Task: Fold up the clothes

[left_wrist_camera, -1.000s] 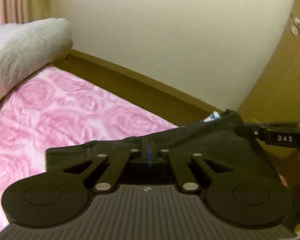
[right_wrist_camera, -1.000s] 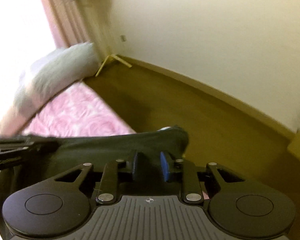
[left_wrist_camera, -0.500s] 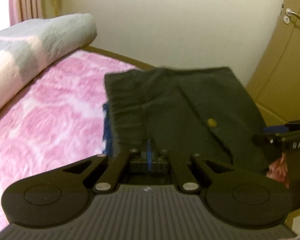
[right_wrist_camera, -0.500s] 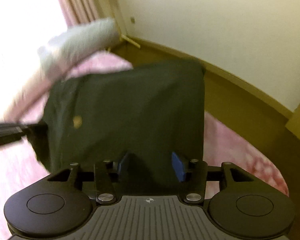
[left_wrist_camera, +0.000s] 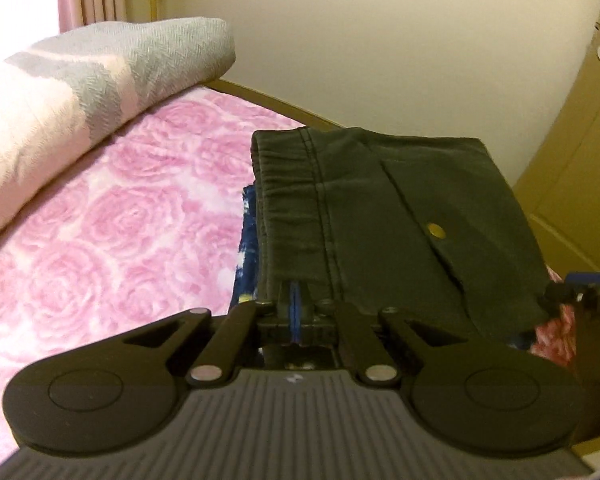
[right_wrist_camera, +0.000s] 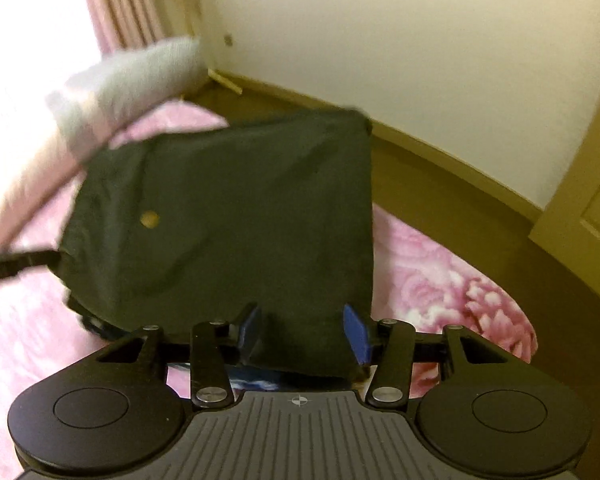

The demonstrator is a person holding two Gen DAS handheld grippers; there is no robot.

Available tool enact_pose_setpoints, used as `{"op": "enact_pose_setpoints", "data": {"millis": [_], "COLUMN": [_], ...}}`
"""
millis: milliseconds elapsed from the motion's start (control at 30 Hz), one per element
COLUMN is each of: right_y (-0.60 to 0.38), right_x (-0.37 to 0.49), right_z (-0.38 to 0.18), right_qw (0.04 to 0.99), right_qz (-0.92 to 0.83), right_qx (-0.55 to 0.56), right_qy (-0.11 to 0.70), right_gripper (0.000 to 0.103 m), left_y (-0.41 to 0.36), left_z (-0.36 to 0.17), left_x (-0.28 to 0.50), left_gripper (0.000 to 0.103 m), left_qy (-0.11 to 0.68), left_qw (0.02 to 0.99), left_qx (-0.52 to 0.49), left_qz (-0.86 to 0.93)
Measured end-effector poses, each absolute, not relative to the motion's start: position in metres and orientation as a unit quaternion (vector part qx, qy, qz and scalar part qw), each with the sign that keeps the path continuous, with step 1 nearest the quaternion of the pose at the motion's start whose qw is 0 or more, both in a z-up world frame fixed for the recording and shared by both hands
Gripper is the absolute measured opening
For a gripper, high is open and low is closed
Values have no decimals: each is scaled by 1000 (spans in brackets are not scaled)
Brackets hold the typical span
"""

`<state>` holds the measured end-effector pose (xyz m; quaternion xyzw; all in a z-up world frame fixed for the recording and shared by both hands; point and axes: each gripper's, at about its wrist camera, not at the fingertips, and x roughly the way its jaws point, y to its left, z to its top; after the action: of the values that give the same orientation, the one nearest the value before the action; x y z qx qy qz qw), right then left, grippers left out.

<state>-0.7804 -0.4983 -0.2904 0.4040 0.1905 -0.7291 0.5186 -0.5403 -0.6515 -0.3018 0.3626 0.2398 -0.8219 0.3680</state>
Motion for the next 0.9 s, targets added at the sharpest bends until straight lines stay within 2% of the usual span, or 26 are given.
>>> {"op": "enact_pose_setpoints", "data": {"millis": [267,533,567,633,900], "right_y": [-430,-391,-386,-375,-326], "right_x": [-723,-668,-663,-652,-608], "right_z": [-261,-221,-215,-203,-155], "right_qw": [506,485,480,470,466], "right_qz": [-729,-735,-739,-748,-774], "right_qx": [428,441,441,439,405], "right_qy": [172,173,170,164,143], "right_gripper": [50,51,52,75,77], "left_y": [-576,-511,-504,-491,-439], "left_z": [-259,-194,-186,-171,-127], "left_x": [-506,-485,-482,-476,-440], "left_gripper": [3,23,25,26,33], "left_qy": [272,255,251,242,221], "left_qw": [384,385,385,387,395], "left_qx": [402,407,405,400,380], "left_qz": [-785,-788,-790,-794,-807]}}
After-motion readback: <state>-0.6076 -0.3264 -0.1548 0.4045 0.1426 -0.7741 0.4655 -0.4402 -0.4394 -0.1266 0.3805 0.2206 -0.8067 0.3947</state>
